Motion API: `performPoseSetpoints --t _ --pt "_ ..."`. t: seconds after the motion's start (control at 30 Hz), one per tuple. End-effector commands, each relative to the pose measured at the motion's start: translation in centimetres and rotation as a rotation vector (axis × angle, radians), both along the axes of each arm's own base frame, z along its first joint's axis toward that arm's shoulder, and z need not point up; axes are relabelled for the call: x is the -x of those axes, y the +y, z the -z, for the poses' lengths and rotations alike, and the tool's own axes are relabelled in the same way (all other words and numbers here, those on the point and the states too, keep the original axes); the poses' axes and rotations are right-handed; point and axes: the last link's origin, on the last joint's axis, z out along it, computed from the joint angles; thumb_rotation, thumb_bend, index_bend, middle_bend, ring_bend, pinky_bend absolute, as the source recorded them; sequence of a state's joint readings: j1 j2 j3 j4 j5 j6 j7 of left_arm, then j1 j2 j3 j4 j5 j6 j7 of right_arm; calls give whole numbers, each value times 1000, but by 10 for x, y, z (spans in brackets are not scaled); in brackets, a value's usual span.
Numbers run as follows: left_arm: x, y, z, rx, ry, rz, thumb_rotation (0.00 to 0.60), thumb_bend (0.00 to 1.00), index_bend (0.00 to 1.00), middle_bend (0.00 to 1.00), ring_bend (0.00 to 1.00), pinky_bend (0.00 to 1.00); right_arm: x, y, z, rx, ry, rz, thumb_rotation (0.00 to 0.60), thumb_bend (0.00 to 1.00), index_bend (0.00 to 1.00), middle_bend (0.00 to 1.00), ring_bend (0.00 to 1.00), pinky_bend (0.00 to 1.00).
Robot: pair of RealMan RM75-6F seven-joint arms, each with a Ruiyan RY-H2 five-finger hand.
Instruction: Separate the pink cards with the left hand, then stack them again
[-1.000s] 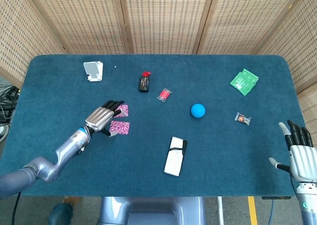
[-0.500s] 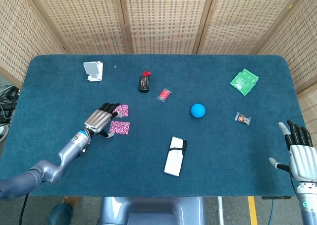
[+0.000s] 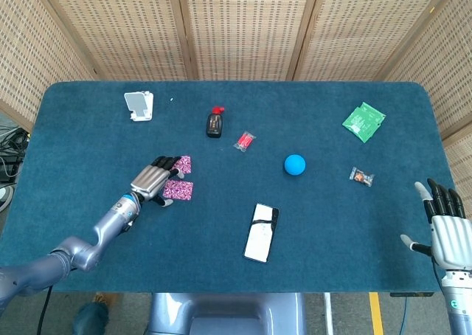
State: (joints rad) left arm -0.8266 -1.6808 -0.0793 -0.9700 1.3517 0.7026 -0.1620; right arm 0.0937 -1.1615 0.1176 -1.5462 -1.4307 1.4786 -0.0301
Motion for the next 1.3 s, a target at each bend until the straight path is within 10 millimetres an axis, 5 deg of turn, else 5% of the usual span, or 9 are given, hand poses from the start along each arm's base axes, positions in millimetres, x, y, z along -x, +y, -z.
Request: performPoseSetpoints --t 0.03,0.27,0.47,0.6,1.3 --pt "-1 0 2 3 2 1 600 233 306 0 0 0 0 0 0 0 0 1 600 0 0 0 0 0" --pt "-1 2 7 12 10 -13 600 252 346 0 0 0 1 0 0 0 0 4 600 0 0 0 0 0" --pt "-1 1 7 17 18 -9 600 265 583 0 0 0 1 -1 0 -1 0 4 600 0 0 0 0 0" --pt "-1 0 5 16 17 -2 600 268 642 0 0 0 1 -1 0 -2 0 3 600 0 0 0 0 0" --pt "0 3 -5 -3 7 0 600 275 693 0 0 0 0 -1 1 -3 -1 1 600 0 0 0 0 0"
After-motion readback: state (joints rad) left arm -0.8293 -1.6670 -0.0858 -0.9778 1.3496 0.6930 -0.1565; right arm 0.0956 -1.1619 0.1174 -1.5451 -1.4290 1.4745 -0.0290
